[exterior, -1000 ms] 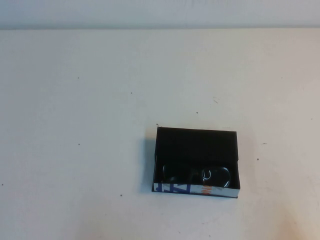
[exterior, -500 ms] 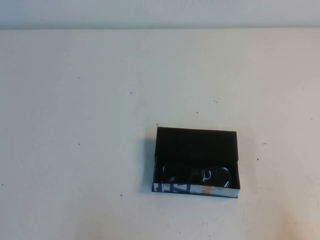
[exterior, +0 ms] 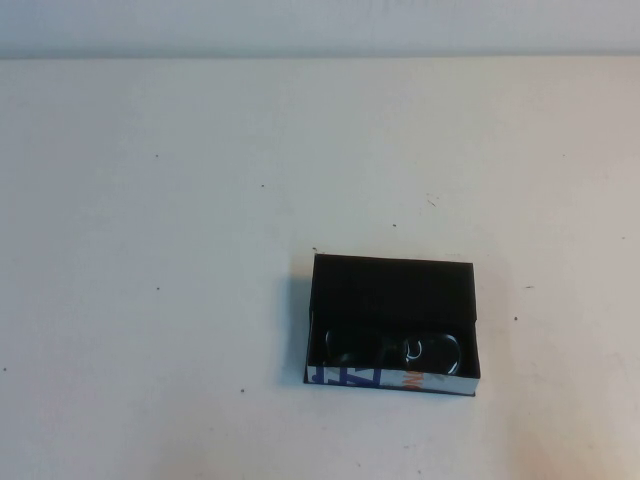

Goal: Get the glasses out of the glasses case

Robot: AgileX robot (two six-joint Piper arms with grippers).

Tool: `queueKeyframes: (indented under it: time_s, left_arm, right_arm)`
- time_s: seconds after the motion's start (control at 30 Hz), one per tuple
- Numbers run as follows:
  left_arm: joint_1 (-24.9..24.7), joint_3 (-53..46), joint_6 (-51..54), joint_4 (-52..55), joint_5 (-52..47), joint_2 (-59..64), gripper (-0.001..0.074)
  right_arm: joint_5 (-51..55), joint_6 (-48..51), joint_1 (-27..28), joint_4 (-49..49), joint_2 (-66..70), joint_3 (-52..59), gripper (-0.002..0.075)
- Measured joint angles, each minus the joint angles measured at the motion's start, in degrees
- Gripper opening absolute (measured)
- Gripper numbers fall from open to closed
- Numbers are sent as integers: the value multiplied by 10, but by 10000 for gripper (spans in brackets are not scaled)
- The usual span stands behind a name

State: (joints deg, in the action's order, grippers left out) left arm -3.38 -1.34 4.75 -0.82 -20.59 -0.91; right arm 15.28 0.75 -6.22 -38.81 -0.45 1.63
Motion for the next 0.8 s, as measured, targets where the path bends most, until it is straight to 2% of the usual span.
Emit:
queueKeyframes:
  time_s: [0.07, 0.13, 0.2, 0.47, 0.8]
  left_arm:
    - [0, 0, 0, 0, 0, 0, -4]
    - [0, 0, 0, 0, 0, 0, -5]
    - [0, 0, 0, 0, 0, 0, -4]
    - [0, 0, 0, 0, 0, 0, -4]
    - [0, 0, 0, 0, 0, 0, -4]
  right_arm:
    - [-7, -1, 0, -128, 0, 0, -18]
    - [-16, -1, 0, -215, 0, 0, -18]
    - [-28, -1, 0, -254, 0, 0, -18]
    - [-30, 1, 0, -210, 0, 0, -18]
    - [24, 109, 0, -189, 6, -5, -18]
